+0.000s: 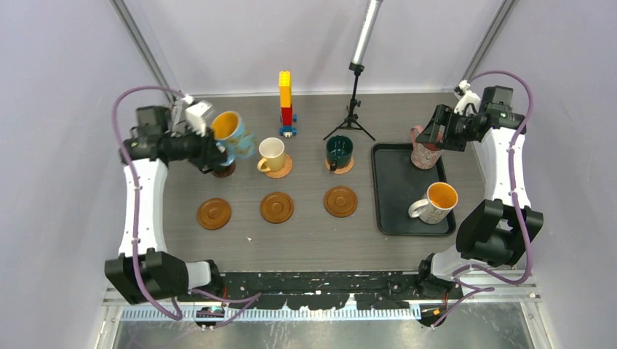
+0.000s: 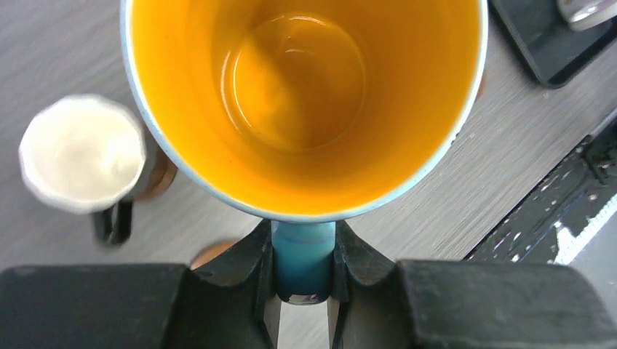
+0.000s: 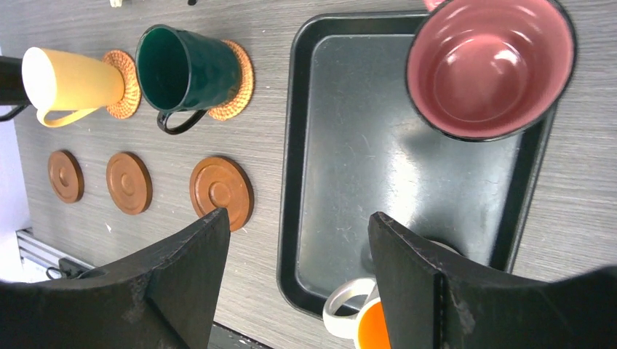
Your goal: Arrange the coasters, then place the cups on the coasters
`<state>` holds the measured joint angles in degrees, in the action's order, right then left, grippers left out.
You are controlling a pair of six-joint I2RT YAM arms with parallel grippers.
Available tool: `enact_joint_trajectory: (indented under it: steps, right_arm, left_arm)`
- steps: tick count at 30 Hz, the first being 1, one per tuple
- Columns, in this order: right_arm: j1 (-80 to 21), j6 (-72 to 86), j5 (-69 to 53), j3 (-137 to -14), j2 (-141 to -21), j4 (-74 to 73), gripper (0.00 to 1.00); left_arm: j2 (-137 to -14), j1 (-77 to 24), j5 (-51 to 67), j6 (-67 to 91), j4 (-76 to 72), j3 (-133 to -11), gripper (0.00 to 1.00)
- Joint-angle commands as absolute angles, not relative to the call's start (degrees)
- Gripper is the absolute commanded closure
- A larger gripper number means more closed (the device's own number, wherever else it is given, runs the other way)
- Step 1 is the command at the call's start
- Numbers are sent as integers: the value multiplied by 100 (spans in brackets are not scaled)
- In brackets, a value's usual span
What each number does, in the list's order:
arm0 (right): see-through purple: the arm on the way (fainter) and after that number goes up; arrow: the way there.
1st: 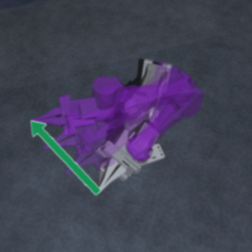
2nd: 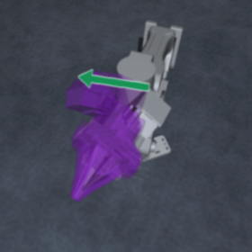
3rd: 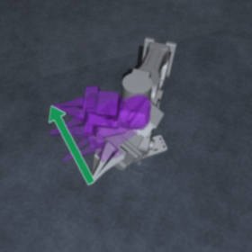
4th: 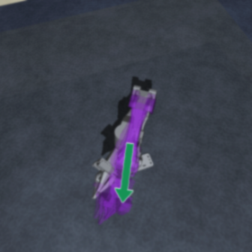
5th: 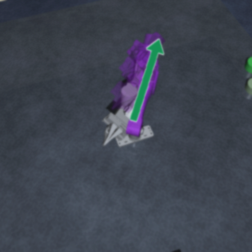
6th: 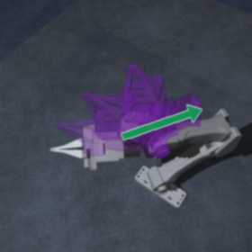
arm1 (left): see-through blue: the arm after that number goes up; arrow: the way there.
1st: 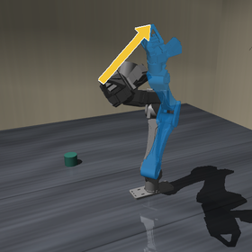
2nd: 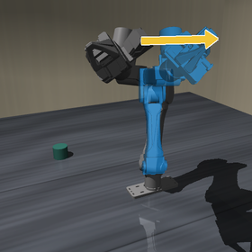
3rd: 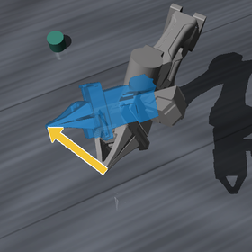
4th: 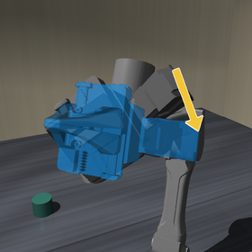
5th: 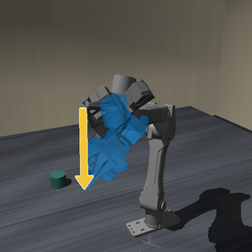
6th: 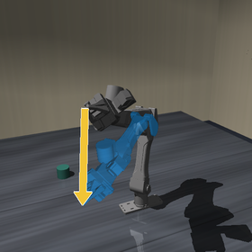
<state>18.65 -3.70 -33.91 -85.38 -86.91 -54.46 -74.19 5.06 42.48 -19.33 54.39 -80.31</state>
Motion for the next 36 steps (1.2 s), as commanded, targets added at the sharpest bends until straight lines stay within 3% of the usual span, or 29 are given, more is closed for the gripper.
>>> enact_joint_trajectory:
  steps: [1,8,11,23,36]
  right_arm:
    - [1643,-246,-3216,-8680,-8689,-5238,26]
    - [1566,-311,-3103,-8729,-8707,-5281,26]
    - [1548,-333,-3069,-8682,-8676,-5275,26]
    - [1525,-378,-3018,-8597,-8587,-5247,26]
    - [1521,-378,-3059,-8463,-8572,-5214,26]
  left_arm:
    - [-6801,1873,5424,-4011,6752,-7881,100]
    - [-7124,4006,5538,-7166,8793,-7417,100]
    - [-7200,4538,5343,-7895,8858,-7104,100]
    - [-6611,4613,4571,-6827,6343,-5298,100]
    - [-6439,4607,4286,-6695,5594,-4370,100]
